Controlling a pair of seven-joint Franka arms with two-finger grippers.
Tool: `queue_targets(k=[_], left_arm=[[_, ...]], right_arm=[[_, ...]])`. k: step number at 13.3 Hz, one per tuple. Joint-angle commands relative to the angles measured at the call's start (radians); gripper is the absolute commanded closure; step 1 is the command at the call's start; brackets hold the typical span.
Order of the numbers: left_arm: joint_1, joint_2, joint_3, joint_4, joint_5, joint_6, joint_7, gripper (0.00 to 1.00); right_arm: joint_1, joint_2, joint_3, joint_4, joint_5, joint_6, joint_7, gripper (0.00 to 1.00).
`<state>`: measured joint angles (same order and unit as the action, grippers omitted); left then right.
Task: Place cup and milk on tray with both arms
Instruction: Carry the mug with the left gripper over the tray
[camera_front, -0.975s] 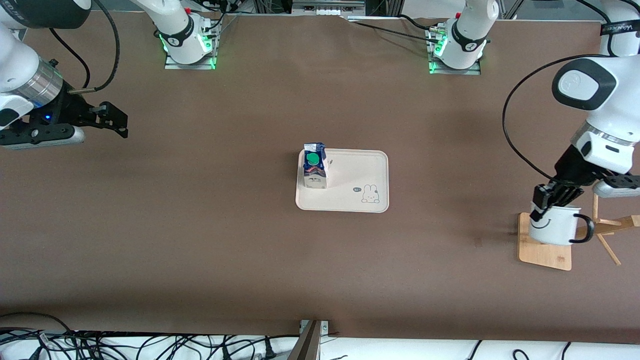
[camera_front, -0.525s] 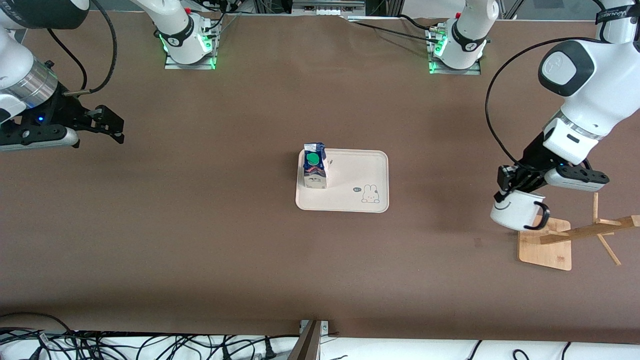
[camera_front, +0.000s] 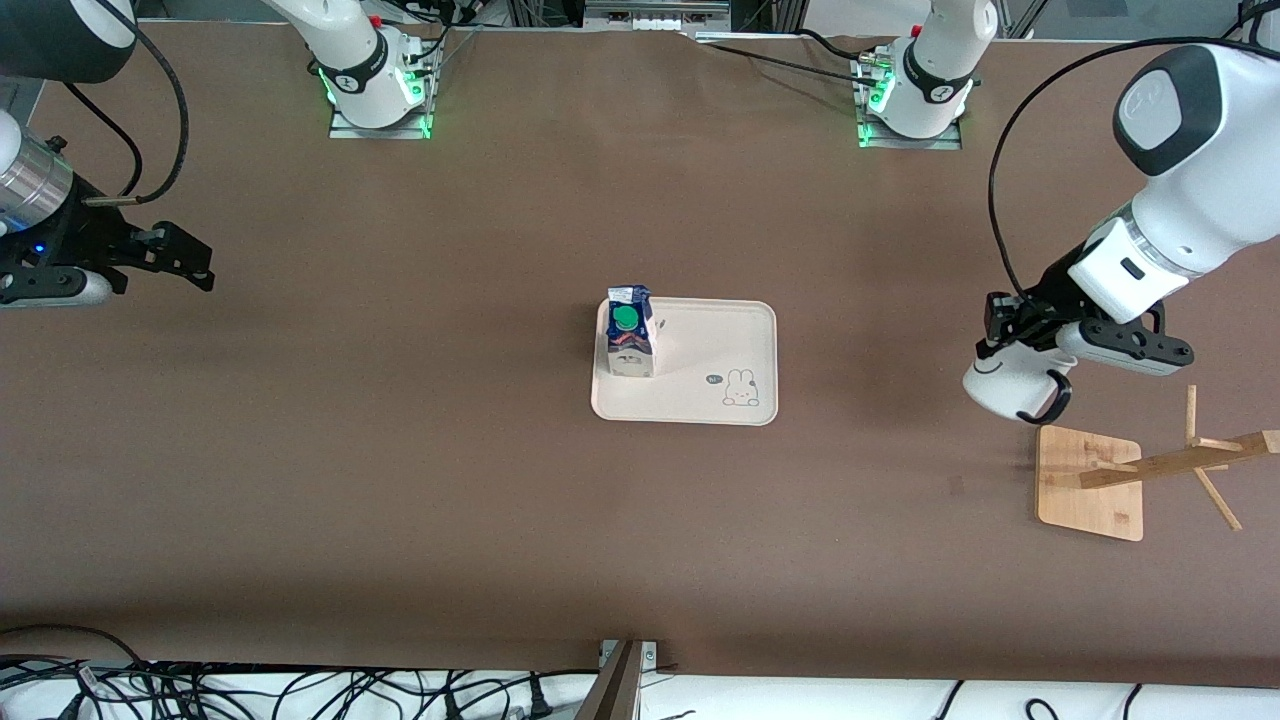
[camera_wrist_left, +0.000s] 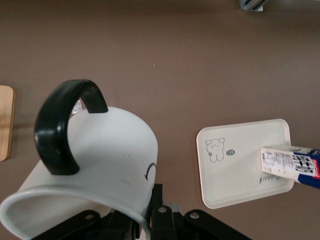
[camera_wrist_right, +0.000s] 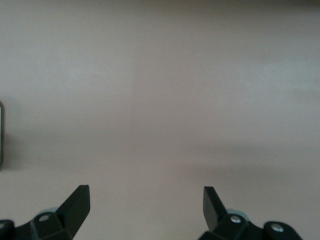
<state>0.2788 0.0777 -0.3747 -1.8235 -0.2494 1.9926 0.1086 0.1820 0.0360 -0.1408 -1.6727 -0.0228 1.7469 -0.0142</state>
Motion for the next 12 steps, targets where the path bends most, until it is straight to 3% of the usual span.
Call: queue_targets(k=[1,3,6,9,12], left_arm=[[-0.03,0.06,-0.018,0.13,0.032,-0.176,0.0,1.0],[-0.104,0.088,-0.021,0.141,0.03,-0.32,-0.006,1.0],[-0.159,0.193,-0.021,0.156,0.033,-0.322,0.002,1.0],[-0.211,0.321,-0.018,0.239,0.035,-0.328,-0.029,1.0],[-0.347,0.436,-0.001,0.318,0.068,-0.325,-0.23,1.0]], right_arm=[[-0.006,0.002,0.009,0.019,-0.012,-0.02,-0.007,0.0],[-0.003,0.001,0.01,0.019,-0.009,-0.052,-0.007,0.0],[0.002,-0.008,0.021,0.019,0.004,-0.081,0.009,0.0],[0.005,-0.018,0.049,0.019,0.006,-0.081,0.023,0.0],[0.005,-0.018,0.05,0.019,0.006,-0.073,0.023,0.0]])
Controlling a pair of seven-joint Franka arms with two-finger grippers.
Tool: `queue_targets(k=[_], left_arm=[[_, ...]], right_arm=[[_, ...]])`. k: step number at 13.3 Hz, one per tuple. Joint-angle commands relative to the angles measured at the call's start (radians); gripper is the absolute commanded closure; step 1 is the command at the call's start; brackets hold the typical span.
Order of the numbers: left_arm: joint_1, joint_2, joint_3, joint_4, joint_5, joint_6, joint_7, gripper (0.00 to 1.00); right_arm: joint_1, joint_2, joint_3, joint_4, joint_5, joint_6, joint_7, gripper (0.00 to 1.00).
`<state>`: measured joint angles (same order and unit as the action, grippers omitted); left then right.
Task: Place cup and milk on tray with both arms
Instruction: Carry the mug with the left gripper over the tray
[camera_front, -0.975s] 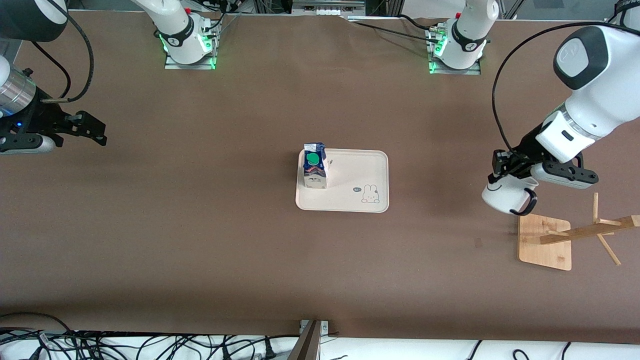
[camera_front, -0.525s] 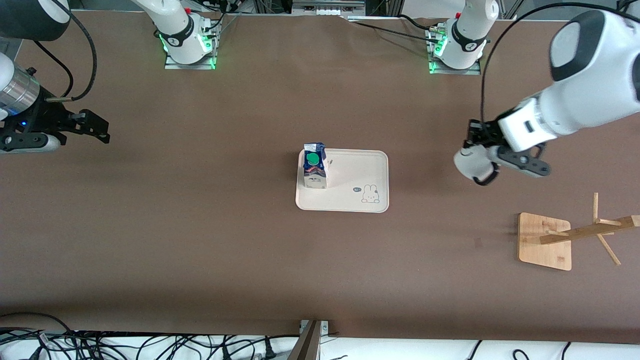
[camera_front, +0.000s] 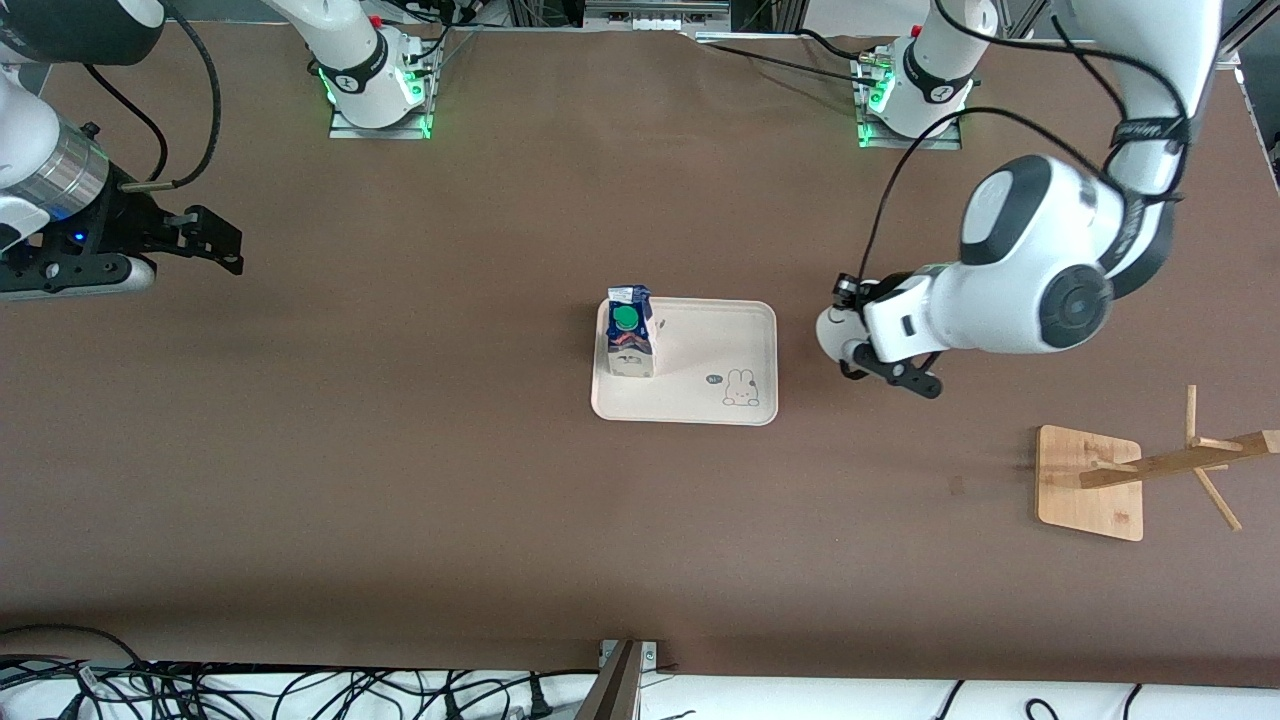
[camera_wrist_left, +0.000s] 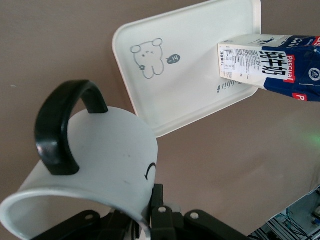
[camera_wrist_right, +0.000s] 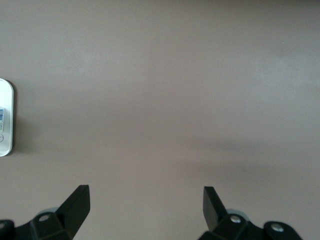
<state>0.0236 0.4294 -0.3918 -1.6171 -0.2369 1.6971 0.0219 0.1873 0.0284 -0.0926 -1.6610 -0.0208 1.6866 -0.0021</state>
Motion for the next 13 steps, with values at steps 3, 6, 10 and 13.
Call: queue_targets(k=[3,6,10,13], left_arm=[[-0.197,0.199,0.017,0.193,0.12,-0.027,-0.359,1.0],[-0.281,0.313,0.022,0.294,0.156,-0.005,-0.445,1.0],[-0.419,0.344,0.091,0.29,0.266,0.073,-0.591,1.0],[-0.393,0.37,0.108,0.29,0.26,0.119,-0.594,1.0]], right_arm=[[-0.002,-0.007,-0.004,0.007,0.018,-0.004,0.01,0.0],[-0.002,-0.007,-0.006,0.007,0.019,-0.002,0.01,0.0],[-0.002,-0.005,-0.006,0.007,0.019,-0.001,0.01,0.0],[-0.002,-0.005,-0.004,0.007,0.019,-0.001,0.01,0.0]])
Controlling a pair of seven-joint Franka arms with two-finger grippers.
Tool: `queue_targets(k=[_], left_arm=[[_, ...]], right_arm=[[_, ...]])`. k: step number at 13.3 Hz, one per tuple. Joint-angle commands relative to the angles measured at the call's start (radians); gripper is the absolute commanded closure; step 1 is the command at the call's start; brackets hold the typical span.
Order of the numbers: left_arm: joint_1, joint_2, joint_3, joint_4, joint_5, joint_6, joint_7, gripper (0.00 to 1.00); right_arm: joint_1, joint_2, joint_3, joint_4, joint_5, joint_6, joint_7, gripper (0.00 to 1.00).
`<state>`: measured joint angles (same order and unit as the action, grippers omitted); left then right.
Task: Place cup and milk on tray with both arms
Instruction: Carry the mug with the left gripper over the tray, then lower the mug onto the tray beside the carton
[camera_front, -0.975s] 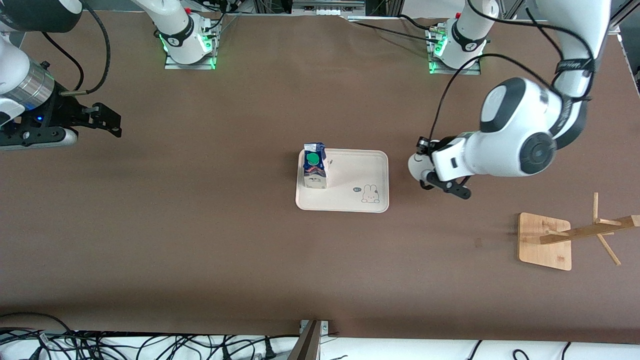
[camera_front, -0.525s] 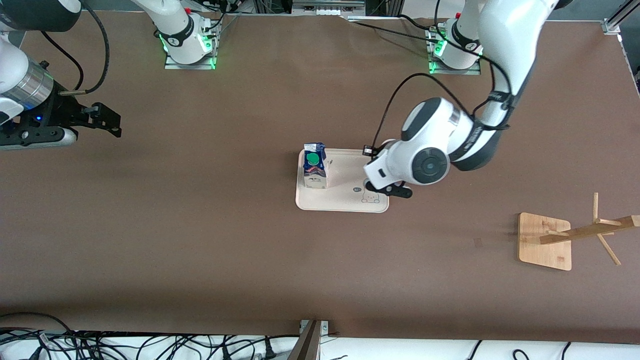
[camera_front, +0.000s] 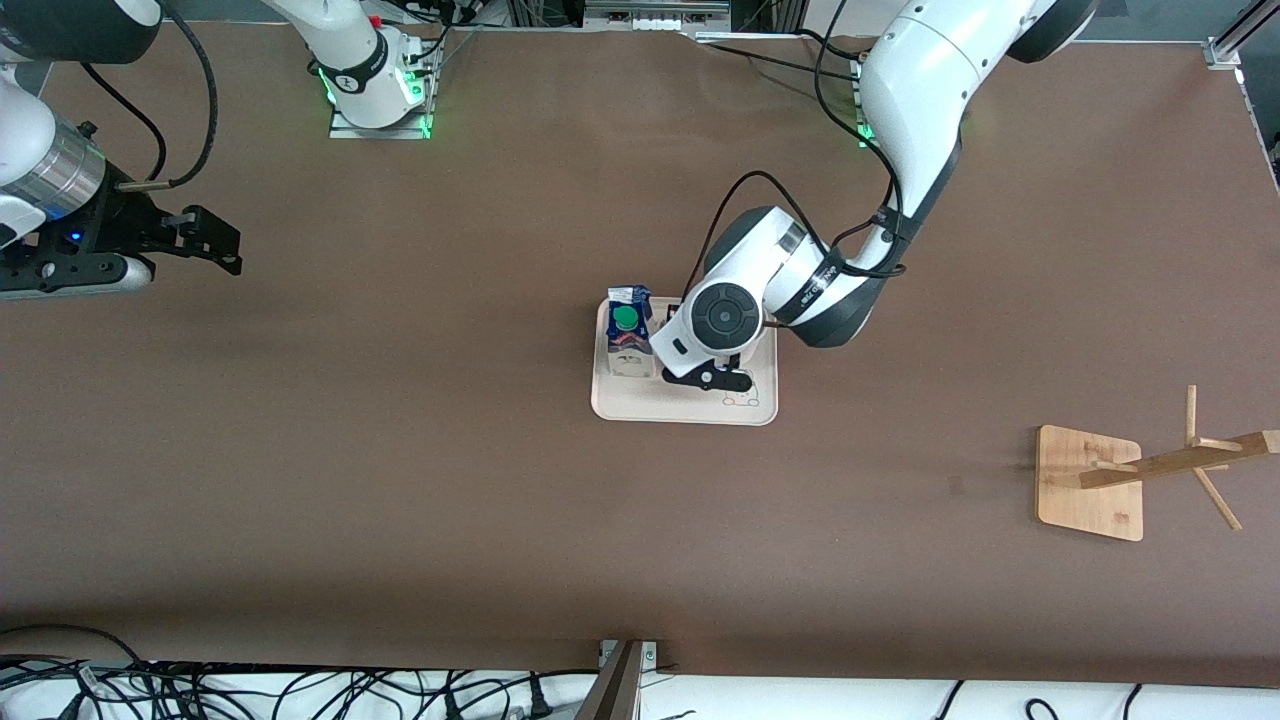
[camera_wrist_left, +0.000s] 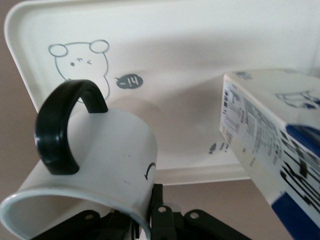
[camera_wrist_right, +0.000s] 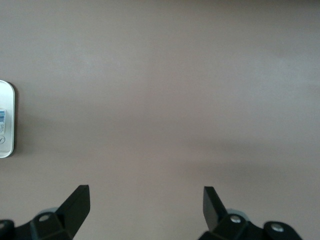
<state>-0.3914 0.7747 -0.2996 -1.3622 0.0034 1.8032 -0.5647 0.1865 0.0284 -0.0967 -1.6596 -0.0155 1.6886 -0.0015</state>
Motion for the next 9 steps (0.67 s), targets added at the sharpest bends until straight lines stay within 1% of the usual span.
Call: queue_targets(k=[1,4,6,7,8,9], left_arm=[[0.014,0.026,0.017,0.032,0.02,0.018,-0.009,1.0],[0.029,0.048,0.016,0.032,0.013,0.027,-0.007,1.0],[0.031,0.058,0.017,0.032,-0.058,0.028,-0.007,1.0],[0.035,0.06,0.019,0.032,-0.081,0.027,-0.007,0.84],[0.045,0.06,0.019,0.032,-0.079,0.027,0.002,0.47],[0.052,0.06,0.019,0.031,-0.077,0.024,0.014,0.0]], right_arm=[[-0.001,-0.005,-0.001,0.006,0.014,-0.003,0.009,0.0],[-0.001,-0.005,0.0,0.006,0.014,-0.003,0.009,0.0],[-0.001,-0.005,0.0,0.006,0.014,-0.003,0.009,0.0],[-0.001,-0.005,0.0,0.006,0.014,-0.003,0.009,0.0],[-0.001,-0.005,0.0,0.006,0.014,-0.003,0.009,0.0],[-0.001,-0.005,0.0,0.006,0.014,-0.003,0.009,0.0]])
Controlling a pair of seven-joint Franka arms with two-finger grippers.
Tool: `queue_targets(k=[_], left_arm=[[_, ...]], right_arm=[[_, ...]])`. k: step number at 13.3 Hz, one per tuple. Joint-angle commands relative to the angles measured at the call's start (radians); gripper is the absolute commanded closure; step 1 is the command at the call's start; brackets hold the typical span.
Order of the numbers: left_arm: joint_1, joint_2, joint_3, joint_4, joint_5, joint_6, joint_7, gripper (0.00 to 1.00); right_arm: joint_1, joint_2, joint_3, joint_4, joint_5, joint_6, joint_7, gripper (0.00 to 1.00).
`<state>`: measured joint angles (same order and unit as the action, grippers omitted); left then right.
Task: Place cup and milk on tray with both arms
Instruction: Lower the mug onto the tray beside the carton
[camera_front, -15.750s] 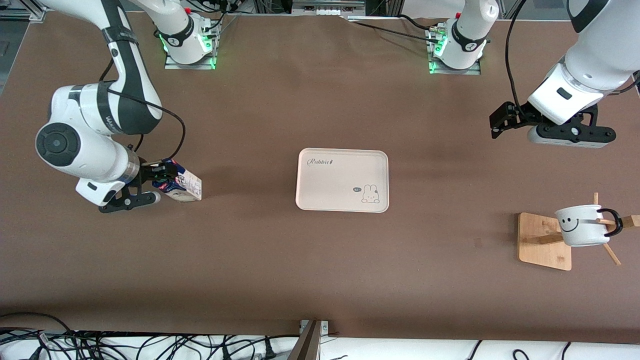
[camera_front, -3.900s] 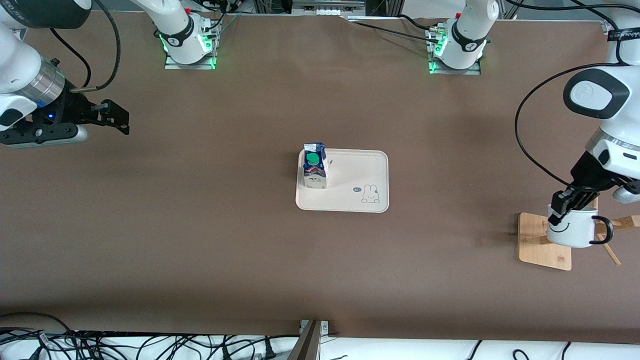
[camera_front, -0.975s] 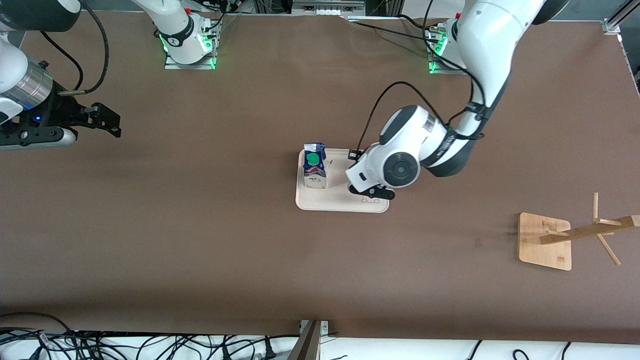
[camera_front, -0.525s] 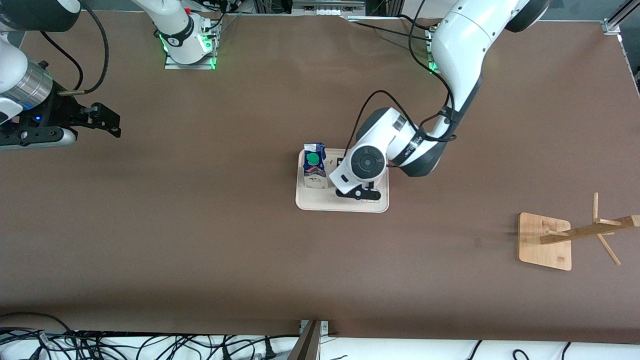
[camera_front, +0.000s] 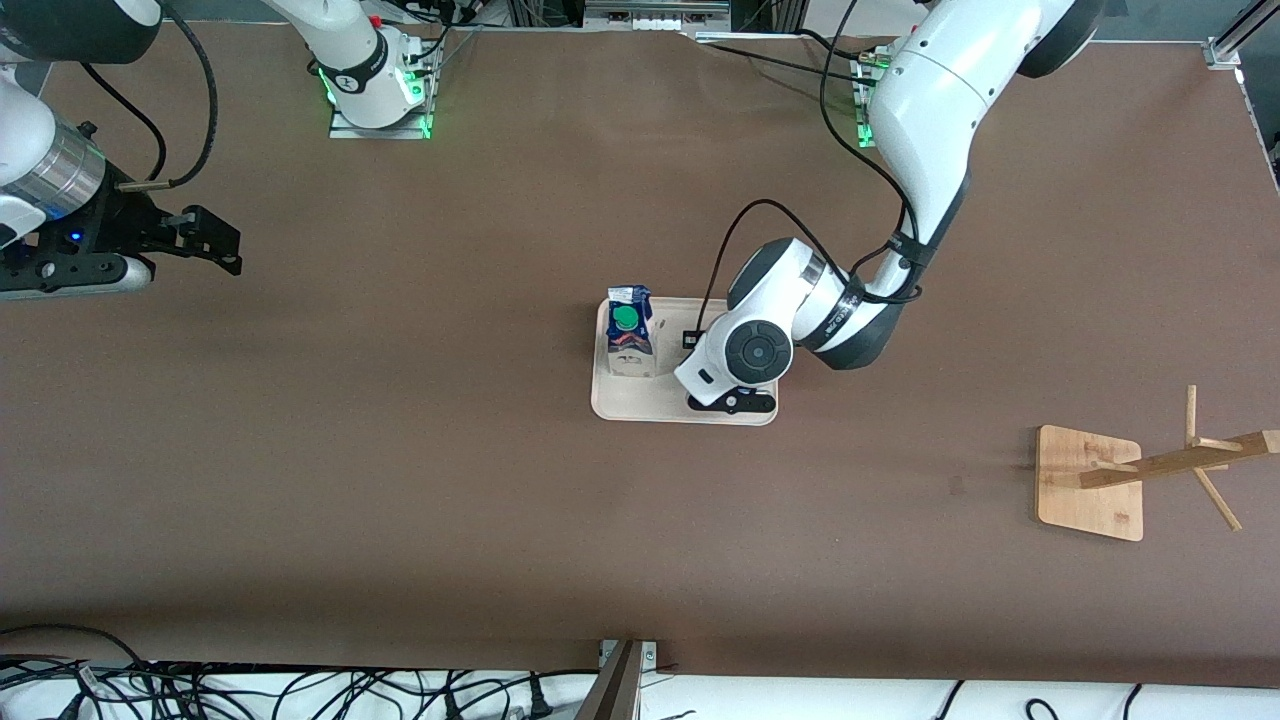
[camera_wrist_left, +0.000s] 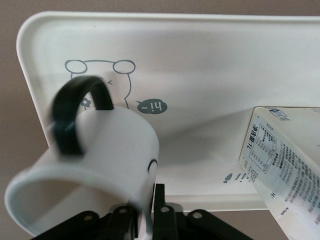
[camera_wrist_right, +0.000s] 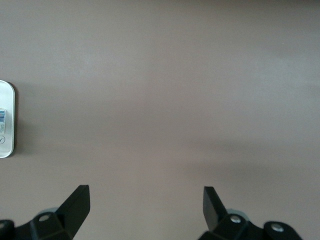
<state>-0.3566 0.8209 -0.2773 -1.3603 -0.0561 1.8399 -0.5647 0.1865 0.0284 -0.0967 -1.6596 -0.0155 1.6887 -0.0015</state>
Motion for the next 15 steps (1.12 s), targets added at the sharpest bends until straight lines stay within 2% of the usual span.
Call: queue_targets(k=[1,8,10,15], left_arm=[[0.019,0.014,-0.003,0.029,-0.018,-0.017,0.028,0.0],[0.044,-0.009,-0.006,0.035,-0.011,-0.057,0.031,0.0],[0.059,-0.089,-0.008,0.049,-0.021,-0.19,0.071,0.0],[0.198,-0.276,-0.029,0.052,-0.042,-0.356,0.209,0.0]], right_arm=[[-0.001,-0.005,-0.001,0.006,0.014,-0.003,0.009,0.0],[-0.001,-0.005,-0.001,0.006,0.014,-0.003,0.009,0.0],[-0.001,-0.005,-0.001,0.006,0.014,-0.003,0.009,0.0],[-0.001,-0.005,0.0,0.006,0.014,-0.003,0.009,0.0]])
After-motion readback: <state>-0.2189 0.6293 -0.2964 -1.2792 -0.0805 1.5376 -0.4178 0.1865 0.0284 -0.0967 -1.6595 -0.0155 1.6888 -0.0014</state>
